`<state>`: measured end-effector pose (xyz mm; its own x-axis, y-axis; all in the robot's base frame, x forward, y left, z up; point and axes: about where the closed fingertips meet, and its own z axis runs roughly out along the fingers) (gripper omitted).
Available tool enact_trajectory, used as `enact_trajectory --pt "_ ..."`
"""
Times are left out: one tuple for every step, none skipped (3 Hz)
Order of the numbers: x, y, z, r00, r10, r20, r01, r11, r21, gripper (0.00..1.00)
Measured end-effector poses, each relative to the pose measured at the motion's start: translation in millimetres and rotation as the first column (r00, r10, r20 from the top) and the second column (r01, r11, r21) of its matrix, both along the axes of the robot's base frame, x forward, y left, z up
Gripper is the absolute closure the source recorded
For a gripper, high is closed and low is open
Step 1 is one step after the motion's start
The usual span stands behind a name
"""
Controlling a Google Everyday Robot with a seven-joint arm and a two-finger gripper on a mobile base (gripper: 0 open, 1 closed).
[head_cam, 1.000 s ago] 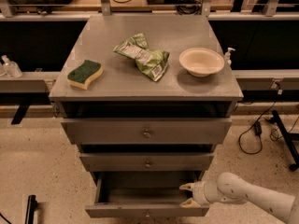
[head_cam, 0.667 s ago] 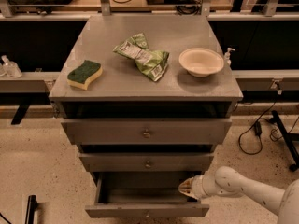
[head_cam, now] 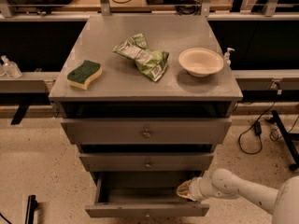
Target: Open bottom drawer
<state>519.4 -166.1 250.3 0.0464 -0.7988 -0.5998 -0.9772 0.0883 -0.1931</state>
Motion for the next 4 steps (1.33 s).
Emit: enact_trajectory --pt "13.7 8.5 -25.1 0.9998 -0.018 0.002 0.018 1.000 -0.006 1.00" --pt "25.5 15.8 -45.4 0.9999 -0.011 0.005 0.011 1.000 -0.004 1.00" --pt "33.7 20.8 -56.5 1.0000 0.003 0.009 -0.003 1.000 -0.009 1.00" --pt "32.7 24.4 -70.8 0.9993 0.035 -0.012 -0.035 0.999 -0.022 1.00"
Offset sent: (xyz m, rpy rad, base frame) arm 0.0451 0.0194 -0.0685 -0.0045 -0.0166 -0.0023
